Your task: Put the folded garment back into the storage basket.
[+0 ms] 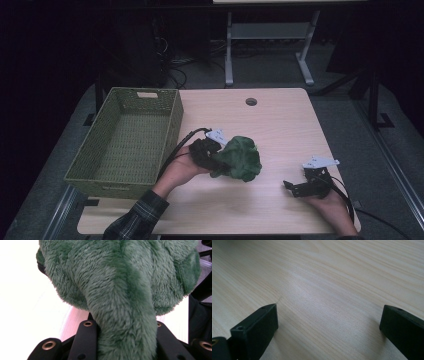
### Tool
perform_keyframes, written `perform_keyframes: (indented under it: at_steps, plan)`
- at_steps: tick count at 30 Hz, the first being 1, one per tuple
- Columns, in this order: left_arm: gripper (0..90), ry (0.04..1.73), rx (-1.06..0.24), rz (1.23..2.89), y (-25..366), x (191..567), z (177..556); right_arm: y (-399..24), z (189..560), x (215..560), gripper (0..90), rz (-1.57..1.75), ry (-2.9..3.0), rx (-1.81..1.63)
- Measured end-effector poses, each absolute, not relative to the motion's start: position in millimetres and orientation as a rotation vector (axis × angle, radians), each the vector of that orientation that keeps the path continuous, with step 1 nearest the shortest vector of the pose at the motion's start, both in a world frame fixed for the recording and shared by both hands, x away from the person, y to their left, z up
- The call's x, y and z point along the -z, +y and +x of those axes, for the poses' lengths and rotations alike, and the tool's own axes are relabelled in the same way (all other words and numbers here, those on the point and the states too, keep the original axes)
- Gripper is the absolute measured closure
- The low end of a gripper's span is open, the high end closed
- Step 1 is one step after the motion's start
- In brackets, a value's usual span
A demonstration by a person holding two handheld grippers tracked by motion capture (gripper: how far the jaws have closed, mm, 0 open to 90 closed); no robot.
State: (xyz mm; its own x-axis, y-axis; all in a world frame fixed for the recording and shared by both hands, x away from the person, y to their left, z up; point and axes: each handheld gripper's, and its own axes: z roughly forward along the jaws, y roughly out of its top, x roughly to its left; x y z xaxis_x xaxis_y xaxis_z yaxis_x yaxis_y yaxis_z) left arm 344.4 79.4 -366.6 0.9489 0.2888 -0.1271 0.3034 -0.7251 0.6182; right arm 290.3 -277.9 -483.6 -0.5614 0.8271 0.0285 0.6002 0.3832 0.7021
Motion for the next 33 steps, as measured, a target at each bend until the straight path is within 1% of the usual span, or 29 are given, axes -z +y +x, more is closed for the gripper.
perform_keyframes:
  at_steps: [17,33]
  plan:
    - [71.7,0.498,-0.058,2.383,125,320,353,-278,290,484,1.4,1.247,2.320,-0.973]
    - [71.7,0.616,-0.169,2.343,179,298,360,-278,290,484,1.5,1.249,2.319,-0.972]
